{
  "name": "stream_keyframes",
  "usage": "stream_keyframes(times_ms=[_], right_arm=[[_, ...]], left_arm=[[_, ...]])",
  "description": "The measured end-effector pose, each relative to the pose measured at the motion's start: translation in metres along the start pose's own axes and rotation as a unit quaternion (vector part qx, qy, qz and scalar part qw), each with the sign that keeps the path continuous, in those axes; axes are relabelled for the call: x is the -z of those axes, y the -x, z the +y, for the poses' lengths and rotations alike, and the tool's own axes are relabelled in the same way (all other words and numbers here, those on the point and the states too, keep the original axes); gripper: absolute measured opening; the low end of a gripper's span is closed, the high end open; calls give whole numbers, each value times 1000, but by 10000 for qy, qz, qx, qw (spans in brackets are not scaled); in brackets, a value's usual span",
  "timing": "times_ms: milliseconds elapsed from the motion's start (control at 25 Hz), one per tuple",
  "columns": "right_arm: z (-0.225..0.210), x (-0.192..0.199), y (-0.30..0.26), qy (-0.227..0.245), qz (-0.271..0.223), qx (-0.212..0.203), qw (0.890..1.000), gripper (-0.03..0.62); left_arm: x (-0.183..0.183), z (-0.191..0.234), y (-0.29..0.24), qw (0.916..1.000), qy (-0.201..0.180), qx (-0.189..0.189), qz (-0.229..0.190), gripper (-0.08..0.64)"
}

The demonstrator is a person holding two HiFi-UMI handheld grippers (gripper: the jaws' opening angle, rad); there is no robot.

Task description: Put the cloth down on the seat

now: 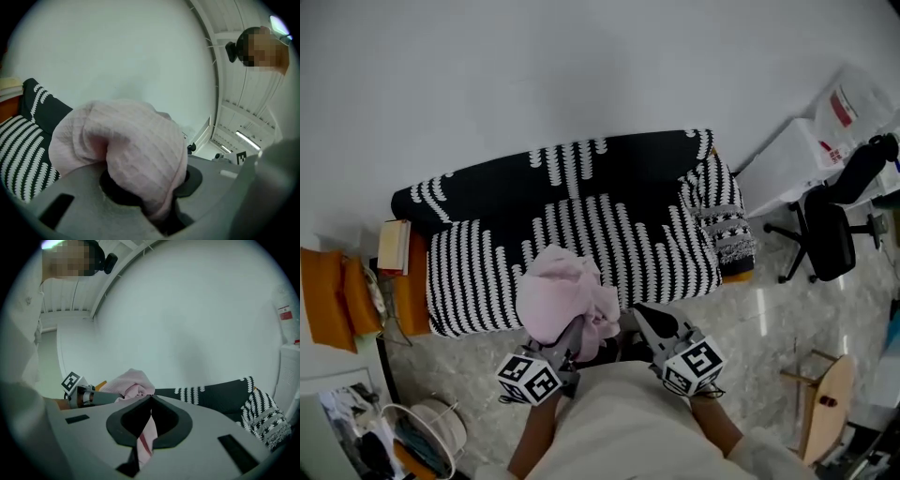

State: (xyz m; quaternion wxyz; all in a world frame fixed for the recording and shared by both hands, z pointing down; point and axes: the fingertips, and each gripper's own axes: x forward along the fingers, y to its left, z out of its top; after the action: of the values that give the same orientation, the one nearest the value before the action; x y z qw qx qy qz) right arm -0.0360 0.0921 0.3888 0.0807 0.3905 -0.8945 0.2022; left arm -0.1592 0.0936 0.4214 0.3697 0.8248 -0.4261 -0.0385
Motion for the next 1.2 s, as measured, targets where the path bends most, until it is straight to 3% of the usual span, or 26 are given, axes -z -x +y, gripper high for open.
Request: stream_keyframes(times_ms=[280,560,1200], right_arm=[[5,5,-17,46,129,184,9997,8],[-14,8,-8,-101,197,346,9992,8],[-75,-3,-5,-200,449,-228,9985,8]], left_arm=[[-5,30,-1,9995,-38,103,292,130],[-5,33,-18,9990,-40,114,439,130],[17,11,-79,9979,298,-444,369,132]])
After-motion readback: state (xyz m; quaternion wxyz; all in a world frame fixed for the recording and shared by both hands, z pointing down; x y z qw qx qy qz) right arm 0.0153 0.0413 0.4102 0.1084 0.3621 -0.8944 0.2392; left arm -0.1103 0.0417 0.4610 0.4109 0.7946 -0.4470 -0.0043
